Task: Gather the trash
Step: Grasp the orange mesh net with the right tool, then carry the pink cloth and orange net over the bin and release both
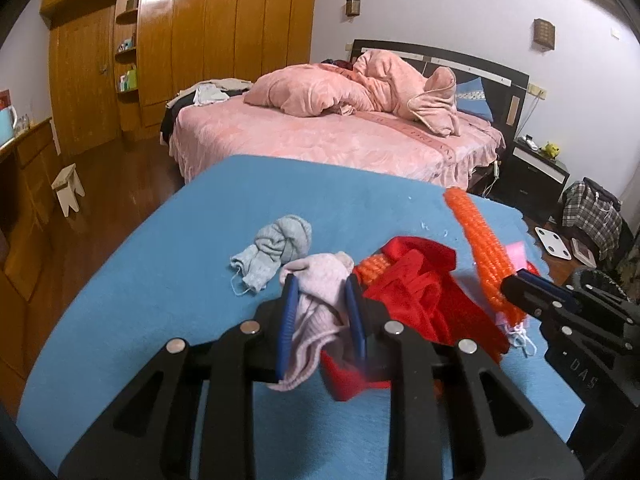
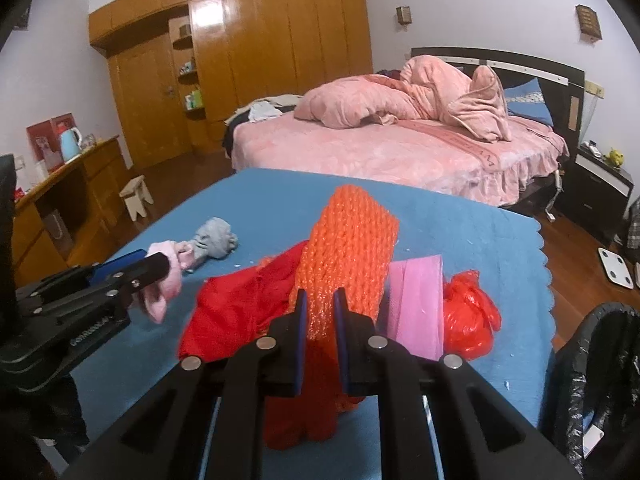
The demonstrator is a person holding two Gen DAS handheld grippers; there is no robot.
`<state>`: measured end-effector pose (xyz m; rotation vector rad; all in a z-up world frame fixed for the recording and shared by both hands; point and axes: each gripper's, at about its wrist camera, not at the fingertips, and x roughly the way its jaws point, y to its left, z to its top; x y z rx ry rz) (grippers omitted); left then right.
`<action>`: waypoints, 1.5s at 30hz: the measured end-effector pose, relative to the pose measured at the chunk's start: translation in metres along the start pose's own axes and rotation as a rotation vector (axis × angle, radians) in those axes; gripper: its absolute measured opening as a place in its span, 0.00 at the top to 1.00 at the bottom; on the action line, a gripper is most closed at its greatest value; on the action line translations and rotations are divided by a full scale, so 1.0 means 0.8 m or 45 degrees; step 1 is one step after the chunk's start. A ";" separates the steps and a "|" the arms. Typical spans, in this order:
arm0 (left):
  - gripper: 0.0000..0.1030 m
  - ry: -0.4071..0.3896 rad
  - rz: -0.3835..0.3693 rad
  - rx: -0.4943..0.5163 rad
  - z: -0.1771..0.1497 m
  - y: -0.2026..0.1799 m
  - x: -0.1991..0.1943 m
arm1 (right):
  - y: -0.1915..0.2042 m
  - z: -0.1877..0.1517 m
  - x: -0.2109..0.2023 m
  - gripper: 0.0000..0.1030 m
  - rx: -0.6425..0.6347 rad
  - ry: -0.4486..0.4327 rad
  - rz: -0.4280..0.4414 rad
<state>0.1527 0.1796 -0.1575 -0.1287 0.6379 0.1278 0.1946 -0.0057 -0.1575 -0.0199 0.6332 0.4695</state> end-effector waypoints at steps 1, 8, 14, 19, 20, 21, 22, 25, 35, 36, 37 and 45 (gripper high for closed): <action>0.77 -0.004 -0.003 0.001 0.001 -0.001 -0.004 | 0.001 0.001 -0.003 0.87 -0.001 -0.003 0.011; 0.77 -0.007 0.007 0.048 0.001 -0.010 -0.015 | -0.001 0.003 -0.018 0.87 -0.014 -0.015 0.019; 0.77 -0.032 -0.006 0.064 0.004 -0.020 -0.032 | -0.005 0.005 -0.042 0.87 -0.021 -0.049 0.001; 0.77 -0.053 -0.041 0.085 0.008 -0.039 -0.046 | -0.014 0.006 -0.066 0.87 -0.020 -0.080 -0.027; 0.77 -0.055 -0.048 0.090 0.009 -0.044 -0.048 | -0.018 0.006 -0.073 0.87 -0.015 -0.089 -0.038; 0.77 -0.057 -0.056 0.094 0.009 -0.048 -0.050 | -0.020 0.005 -0.077 0.87 -0.011 -0.094 -0.043; 0.77 -0.058 -0.069 0.097 0.009 -0.054 -0.052 | -0.023 0.005 -0.081 0.87 -0.005 -0.098 -0.049; 0.77 -0.062 -0.107 0.115 0.009 -0.073 -0.057 | -0.035 0.004 -0.095 0.87 0.014 -0.109 -0.072; 0.77 -0.067 -0.249 0.189 0.000 -0.148 -0.066 | -0.099 -0.017 -0.144 0.87 0.085 -0.112 -0.210; 0.77 -0.066 -0.261 0.193 -0.002 -0.155 -0.067 | -0.107 -0.020 -0.148 0.87 0.096 -0.112 -0.226; 0.77 -0.065 -0.275 0.200 -0.002 -0.163 -0.067 | -0.114 -0.022 -0.152 0.87 0.108 -0.112 -0.243; 0.77 -0.061 -0.421 0.252 -0.010 -0.239 -0.070 | -0.186 -0.045 -0.194 0.87 0.231 -0.119 -0.390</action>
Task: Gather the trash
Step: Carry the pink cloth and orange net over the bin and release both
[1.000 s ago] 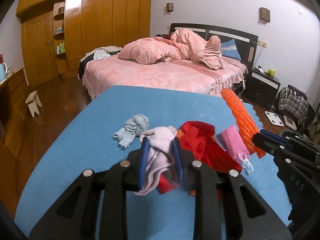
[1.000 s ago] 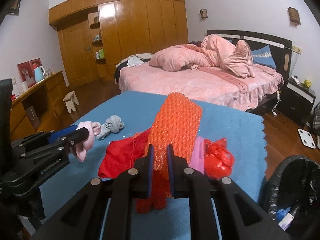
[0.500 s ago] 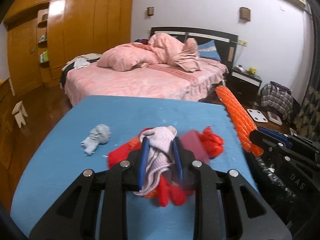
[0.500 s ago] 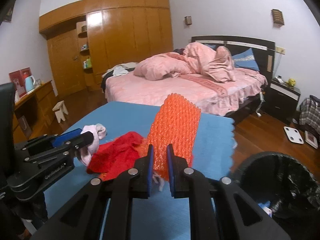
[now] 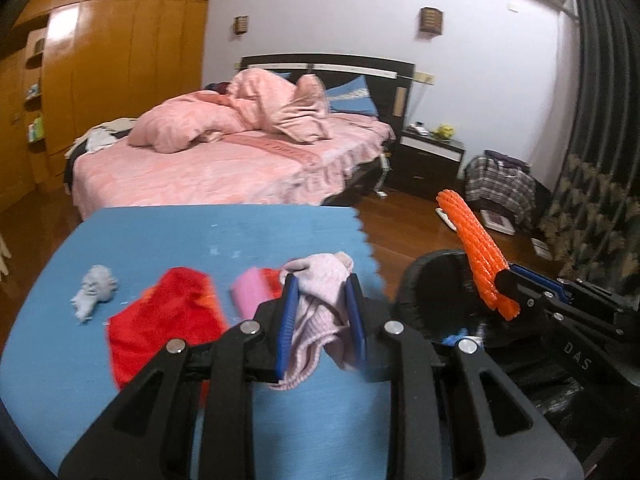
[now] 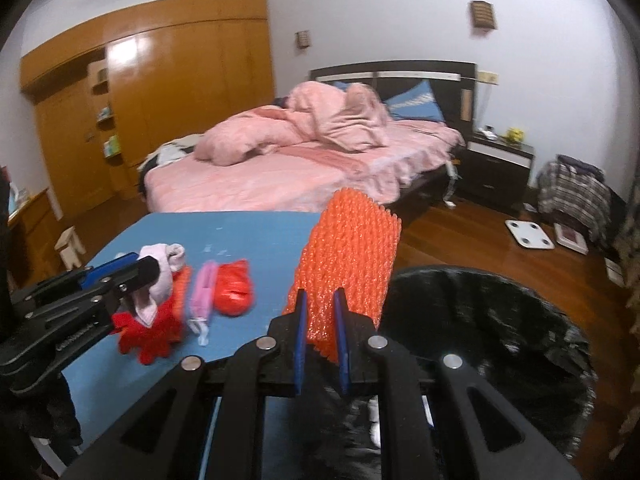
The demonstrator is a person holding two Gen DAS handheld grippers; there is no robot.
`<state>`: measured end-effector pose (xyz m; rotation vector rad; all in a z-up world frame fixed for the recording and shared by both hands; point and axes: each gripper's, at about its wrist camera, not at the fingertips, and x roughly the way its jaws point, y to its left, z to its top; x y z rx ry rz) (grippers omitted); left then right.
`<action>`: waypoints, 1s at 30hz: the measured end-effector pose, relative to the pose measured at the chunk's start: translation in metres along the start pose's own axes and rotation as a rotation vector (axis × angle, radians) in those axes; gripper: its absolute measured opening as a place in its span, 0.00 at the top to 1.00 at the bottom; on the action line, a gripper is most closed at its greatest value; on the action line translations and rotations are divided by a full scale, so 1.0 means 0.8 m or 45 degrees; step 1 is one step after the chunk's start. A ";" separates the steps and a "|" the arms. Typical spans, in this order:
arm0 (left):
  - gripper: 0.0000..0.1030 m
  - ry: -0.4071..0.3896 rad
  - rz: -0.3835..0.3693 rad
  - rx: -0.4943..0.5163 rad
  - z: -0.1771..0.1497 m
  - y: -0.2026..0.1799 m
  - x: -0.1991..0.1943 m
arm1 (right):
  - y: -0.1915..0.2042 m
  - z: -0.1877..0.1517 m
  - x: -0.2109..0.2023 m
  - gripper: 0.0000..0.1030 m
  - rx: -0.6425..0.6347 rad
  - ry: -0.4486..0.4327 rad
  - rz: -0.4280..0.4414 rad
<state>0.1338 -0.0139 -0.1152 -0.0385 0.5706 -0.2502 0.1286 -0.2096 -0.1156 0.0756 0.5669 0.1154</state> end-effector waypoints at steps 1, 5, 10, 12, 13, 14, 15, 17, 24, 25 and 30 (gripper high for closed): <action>0.77 -0.001 -0.015 0.006 0.001 -0.009 0.002 | -0.010 -0.001 -0.003 0.87 0.011 -0.001 -0.021; 0.77 -0.003 -0.093 0.031 0.006 -0.043 0.015 | -0.049 -0.001 -0.009 0.87 0.064 0.006 -0.082; 0.77 0.008 -0.185 0.065 0.012 -0.085 0.032 | -0.094 -0.009 -0.018 0.87 0.111 0.019 -0.166; 0.77 0.024 -0.224 0.075 0.014 -0.103 0.043 | -0.109 -0.015 -0.023 0.87 0.131 0.023 -0.197; 0.77 0.029 -0.238 0.077 0.014 -0.109 0.046 | -0.115 -0.016 -0.025 0.87 0.140 0.023 -0.208; 0.77 0.034 -0.256 0.082 0.014 -0.117 0.051 | -0.121 -0.018 -0.028 0.87 0.149 0.024 -0.219; 0.77 0.037 -0.271 0.089 0.014 -0.125 0.055 | -0.128 -0.020 -0.031 0.87 0.158 0.024 -0.230; 0.77 0.046 -0.302 0.101 0.013 -0.141 0.062 | -0.135 -0.023 -0.033 0.87 0.168 0.027 -0.246; 0.75 0.077 -0.376 0.112 0.008 -0.170 0.082 | -0.161 -0.030 -0.035 0.87 0.193 0.043 -0.277; 0.72 0.077 -0.384 0.116 0.008 -0.172 0.084 | -0.164 -0.032 -0.035 0.84 0.196 0.046 -0.278; 0.42 0.062 -0.390 0.112 0.006 -0.165 0.080 | -0.175 -0.036 -0.035 0.71 0.226 0.057 -0.301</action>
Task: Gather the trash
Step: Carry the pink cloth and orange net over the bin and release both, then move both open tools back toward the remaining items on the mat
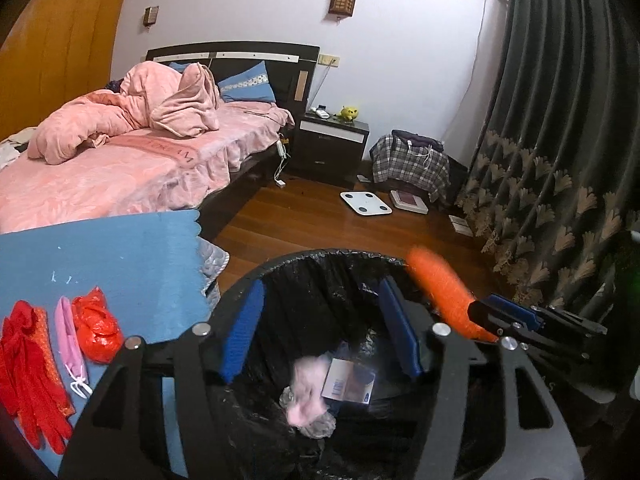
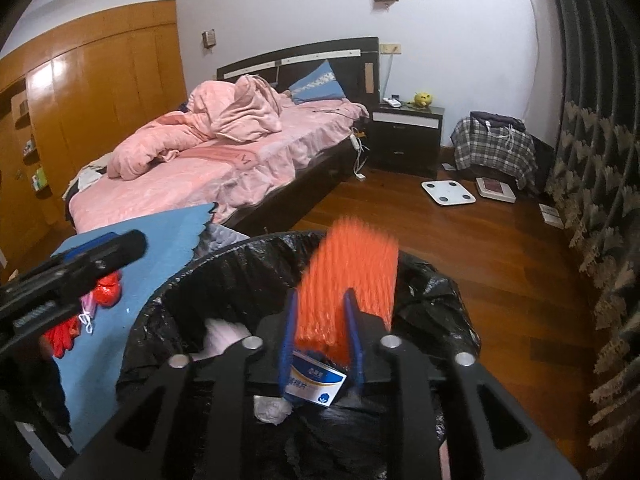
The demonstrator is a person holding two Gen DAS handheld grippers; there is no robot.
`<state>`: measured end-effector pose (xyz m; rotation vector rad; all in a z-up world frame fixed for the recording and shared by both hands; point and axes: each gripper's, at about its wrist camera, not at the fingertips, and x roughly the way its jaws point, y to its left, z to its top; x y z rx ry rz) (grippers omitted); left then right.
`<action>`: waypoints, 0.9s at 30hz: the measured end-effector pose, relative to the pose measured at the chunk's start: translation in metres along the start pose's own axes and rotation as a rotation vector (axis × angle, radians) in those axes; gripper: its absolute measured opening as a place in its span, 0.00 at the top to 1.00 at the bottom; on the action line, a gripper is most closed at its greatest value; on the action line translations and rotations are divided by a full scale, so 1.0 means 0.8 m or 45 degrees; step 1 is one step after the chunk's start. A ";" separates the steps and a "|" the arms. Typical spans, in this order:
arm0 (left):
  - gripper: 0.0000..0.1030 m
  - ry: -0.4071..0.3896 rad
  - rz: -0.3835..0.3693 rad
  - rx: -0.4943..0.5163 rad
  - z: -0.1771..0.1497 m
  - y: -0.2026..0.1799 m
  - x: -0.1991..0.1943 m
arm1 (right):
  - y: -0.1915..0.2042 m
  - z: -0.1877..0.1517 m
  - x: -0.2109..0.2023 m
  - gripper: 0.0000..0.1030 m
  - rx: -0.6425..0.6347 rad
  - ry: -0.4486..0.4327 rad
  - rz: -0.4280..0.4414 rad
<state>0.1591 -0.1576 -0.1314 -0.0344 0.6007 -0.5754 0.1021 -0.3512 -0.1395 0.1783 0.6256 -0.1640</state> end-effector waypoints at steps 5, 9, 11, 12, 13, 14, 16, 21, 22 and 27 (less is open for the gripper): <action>0.21 -0.036 0.101 -0.010 0.002 0.020 -0.023 | -0.004 0.001 -0.003 0.20 0.034 -0.024 -0.030; 0.14 -0.057 0.200 -0.025 0.001 0.048 -0.045 | 0.013 0.004 -0.010 0.06 0.031 -0.071 -0.034; 0.13 -0.065 0.250 -0.040 -0.003 0.066 -0.058 | 0.022 0.006 -0.008 0.06 0.023 -0.069 -0.012; 0.13 -0.068 0.268 -0.044 -0.003 0.072 -0.064 | 0.027 0.007 -0.007 0.06 0.019 -0.069 -0.002; 0.13 -0.072 0.297 -0.051 -0.007 0.081 -0.072 | 0.034 0.007 -0.006 0.06 0.012 -0.068 0.011; 0.13 -0.077 0.321 -0.058 -0.009 0.091 -0.080 | 0.040 0.007 -0.006 0.06 0.007 -0.067 0.021; 0.13 -0.086 0.370 -0.066 -0.013 0.108 -0.095 | 0.059 0.008 -0.003 0.06 -0.012 -0.065 0.056; 0.13 -0.089 0.479 -0.107 -0.024 0.152 -0.126 | 0.119 0.011 0.006 0.06 -0.089 -0.065 0.149; 0.13 -0.090 0.498 -0.114 -0.026 0.159 -0.131 | 0.130 0.012 0.008 0.06 -0.101 -0.067 0.165; 0.13 -0.086 0.594 -0.165 -0.040 0.201 -0.159 | 0.192 0.017 0.016 0.06 -0.166 -0.077 0.257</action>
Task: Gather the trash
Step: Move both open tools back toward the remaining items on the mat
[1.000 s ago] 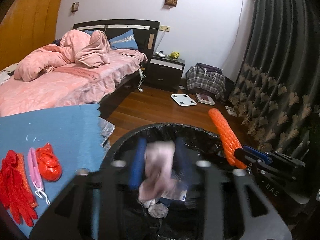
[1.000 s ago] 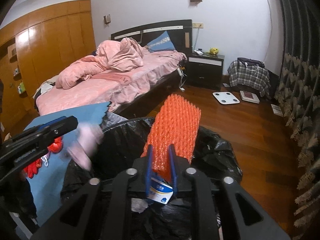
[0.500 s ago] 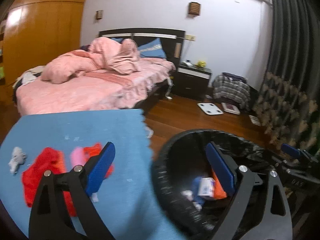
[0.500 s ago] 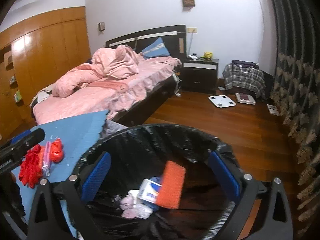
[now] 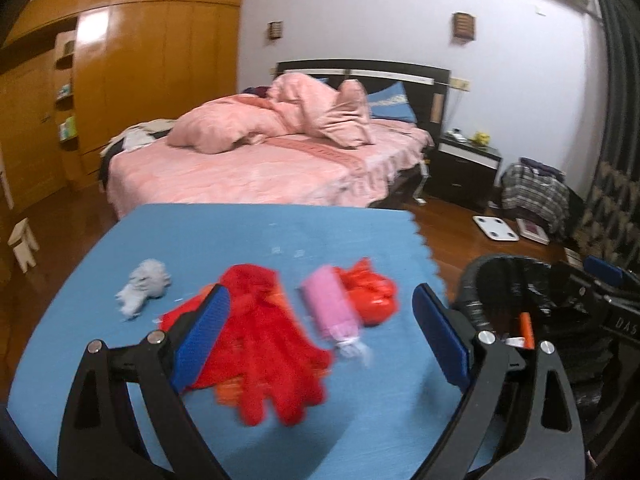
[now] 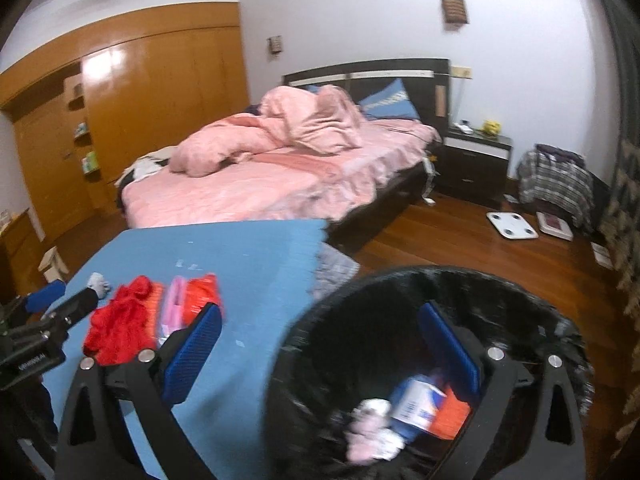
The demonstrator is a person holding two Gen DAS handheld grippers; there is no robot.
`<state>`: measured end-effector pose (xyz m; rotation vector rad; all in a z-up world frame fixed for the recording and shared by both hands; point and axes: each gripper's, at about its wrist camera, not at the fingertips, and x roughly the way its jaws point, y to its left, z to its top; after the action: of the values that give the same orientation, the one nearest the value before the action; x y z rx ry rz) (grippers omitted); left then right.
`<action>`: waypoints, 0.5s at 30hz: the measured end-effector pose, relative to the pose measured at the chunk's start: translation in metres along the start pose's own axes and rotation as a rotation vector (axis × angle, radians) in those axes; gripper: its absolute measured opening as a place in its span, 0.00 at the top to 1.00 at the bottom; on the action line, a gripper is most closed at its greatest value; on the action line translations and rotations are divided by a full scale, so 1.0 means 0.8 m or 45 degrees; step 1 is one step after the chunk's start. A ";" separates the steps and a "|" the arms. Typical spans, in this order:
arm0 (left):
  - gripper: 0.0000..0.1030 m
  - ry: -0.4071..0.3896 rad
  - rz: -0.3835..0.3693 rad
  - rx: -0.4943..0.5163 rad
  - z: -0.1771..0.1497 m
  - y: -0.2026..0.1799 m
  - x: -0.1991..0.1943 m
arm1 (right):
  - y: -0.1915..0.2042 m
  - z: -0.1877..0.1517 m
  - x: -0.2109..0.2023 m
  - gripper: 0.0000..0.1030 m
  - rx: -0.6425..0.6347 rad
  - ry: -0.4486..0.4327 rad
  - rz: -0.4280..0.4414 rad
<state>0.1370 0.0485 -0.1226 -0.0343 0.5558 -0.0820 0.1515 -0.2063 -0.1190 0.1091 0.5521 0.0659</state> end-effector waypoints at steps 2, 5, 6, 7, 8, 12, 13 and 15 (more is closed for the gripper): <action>0.13 0.003 0.036 -0.024 -0.001 0.022 0.000 | 0.022 0.004 0.010 0.06 -0.025 0.001 0.033; 0.13 0.005 0.082 -0.045 -0.002 0.046 0.001 | 0.047 0.007 0.021 0.06 -0.052 0.002 0.074; 0.13 0.005 0.093 -0.049 -0.002 0.051 0.001 | 0.059 0.009 0.028 0.06 -0.065 0.002 0.092; 0.13 0.006 0.105 -0.053 -0.003 0.056 0.001 | 0.066 0.009 0.032 0.06 -0.070 0.003 0.100; 0.13 0.009 0.123 -0.061 -0.003 0.066 0.003 | 0.073 0.010 0.036 0.06 -0.076 0.005 0.110; 0.13 0.022 0.164 -0.102 -0.006 0.091 0.013 | 0.103 0.011 0.064 0.08 -0.106 0.027 0.139; 0.13 0.025 0.173 -0.109 -0.006 0.095 0.015 | 0.107 0.011 0.068 0.09 -0.110 0.032 0.142; 0.13 0.030 0.189 -0.117 -0.007 0.102 0.022 | 0.117 0.009 0.082 0.12 -0.120 0.046 0.144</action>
<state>0.1544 0.1283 -0.1409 -0.0818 0.5839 0.0879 0.2078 -0.1084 -0.1354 0.0475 0.5777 0.2044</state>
